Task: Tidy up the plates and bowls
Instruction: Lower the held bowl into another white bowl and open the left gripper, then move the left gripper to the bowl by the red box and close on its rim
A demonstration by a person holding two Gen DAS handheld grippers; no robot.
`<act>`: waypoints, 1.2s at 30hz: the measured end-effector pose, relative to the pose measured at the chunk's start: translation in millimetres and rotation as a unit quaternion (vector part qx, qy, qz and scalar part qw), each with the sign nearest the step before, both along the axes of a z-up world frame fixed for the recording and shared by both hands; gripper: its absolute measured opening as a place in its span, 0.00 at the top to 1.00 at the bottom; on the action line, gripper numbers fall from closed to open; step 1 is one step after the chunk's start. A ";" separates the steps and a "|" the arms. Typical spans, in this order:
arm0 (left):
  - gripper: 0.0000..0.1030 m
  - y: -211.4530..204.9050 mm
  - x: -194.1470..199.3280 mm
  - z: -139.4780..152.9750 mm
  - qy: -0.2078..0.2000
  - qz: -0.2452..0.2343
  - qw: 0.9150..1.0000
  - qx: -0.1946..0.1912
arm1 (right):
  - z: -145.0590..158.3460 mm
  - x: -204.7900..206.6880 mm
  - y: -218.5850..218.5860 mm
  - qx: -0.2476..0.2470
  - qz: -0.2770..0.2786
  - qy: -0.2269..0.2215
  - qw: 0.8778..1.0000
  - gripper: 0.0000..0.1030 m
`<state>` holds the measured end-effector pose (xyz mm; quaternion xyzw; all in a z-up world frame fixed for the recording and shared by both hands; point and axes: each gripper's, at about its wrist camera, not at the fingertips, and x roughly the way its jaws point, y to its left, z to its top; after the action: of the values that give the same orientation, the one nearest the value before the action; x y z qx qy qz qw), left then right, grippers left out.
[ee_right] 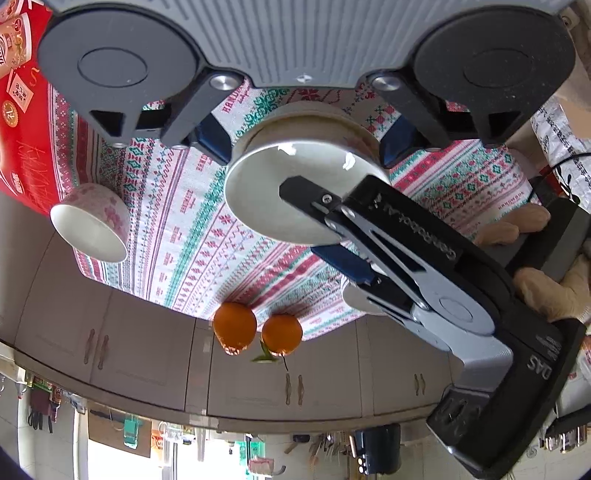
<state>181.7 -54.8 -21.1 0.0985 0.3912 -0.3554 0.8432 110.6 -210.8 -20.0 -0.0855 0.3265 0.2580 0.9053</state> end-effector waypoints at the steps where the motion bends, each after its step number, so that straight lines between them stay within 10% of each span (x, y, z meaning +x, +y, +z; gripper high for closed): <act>1: 0.35 -0.2 -0.4 0.7 -0.002 0.000 1.000 0.001 | 1.4 -0.6 -0.4 0.003 0.001 -0.002 1.000 0.09; 20: 0.27 -12.4 19.0 31.7 -0.042 -0.008 0.999 0.007 | 6.0 2.6 -33.0 0.027 -0.056 -0.022 0.998 0.02; 36: 0.22 -100.5 110.8 21.5 -0.026 -0.061 0.998 0.021 | -0.2 70.6 -110.0 -0.050 -0.134 -0.051 0.988 0.00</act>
<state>292.4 -155.3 0.5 0.1493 0.3703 -0.3953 0.8272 181.2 -320.8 -20.2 -0.0994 0.3004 0.1133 0.9418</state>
